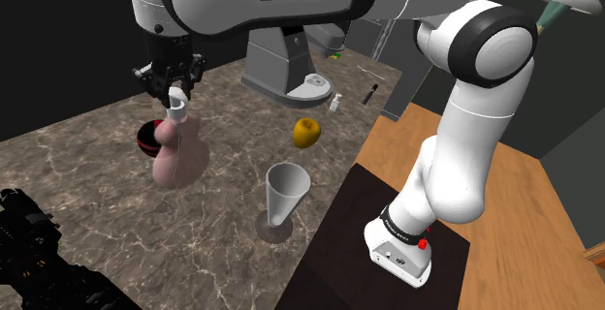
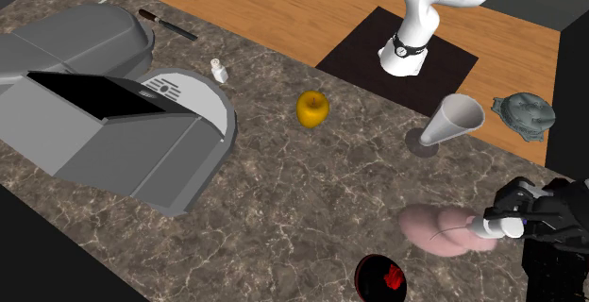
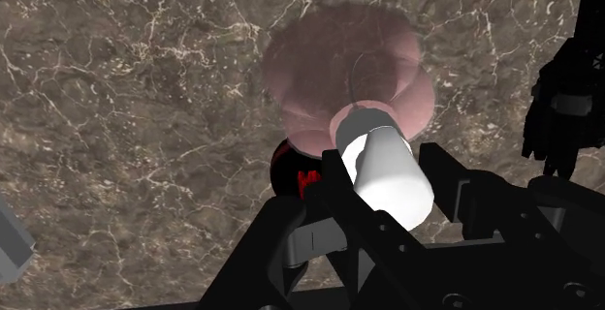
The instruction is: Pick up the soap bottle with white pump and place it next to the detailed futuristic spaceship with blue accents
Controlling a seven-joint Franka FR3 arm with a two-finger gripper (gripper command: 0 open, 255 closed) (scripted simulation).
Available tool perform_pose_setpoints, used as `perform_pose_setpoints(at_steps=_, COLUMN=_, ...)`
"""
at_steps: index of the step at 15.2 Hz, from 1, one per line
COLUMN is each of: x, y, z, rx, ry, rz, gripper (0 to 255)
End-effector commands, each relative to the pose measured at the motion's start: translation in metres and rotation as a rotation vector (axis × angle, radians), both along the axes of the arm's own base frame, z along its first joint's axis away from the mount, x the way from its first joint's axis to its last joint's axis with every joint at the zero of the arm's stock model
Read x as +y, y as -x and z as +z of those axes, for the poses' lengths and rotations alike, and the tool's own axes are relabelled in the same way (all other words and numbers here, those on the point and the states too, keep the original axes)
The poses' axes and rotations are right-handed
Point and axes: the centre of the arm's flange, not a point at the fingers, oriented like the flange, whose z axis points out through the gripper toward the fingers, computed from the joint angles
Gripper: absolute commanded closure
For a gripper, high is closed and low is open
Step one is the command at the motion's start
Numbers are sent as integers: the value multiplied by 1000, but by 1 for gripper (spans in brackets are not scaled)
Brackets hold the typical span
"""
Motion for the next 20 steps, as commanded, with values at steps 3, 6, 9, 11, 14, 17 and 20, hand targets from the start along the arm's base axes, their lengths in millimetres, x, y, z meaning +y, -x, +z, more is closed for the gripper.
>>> perform_pose_setpoints(at_steps=3, x=1, y=1, z=-20, rx=-2, ry=-1, rz=0, gripper=255)
perform_pose_setpoints(at_steps=6, x=1, y=1, z=-36, rx=-2, ry=-1, rz=0, gripper=255)
perform_pose_setpoints(at_steps=9, x=1, y=1, z=-39, rx=-2, ry=-1, rz=0, gripper=255)
perform_pose_setpoints(at_steps=11, x=1, y=1, z=-39, rx=-2, ry=-1, rz=0, gripper=255)
perform_pose_setpoints(at_steps=14, x=1, y=1, z=-39, rx=-2, ry=-1, rz=0, gripper=255)
perform_pose_setpoints(at_steps=17, x=1, y=1, z=-39, rx=-2, ry=-1, rz=0, gripper=0)
perform_pose_setpoints(at_steps=20, x=1, y=1, z=-39, rx=-2, ry=-1, rz=0, gripper=0)
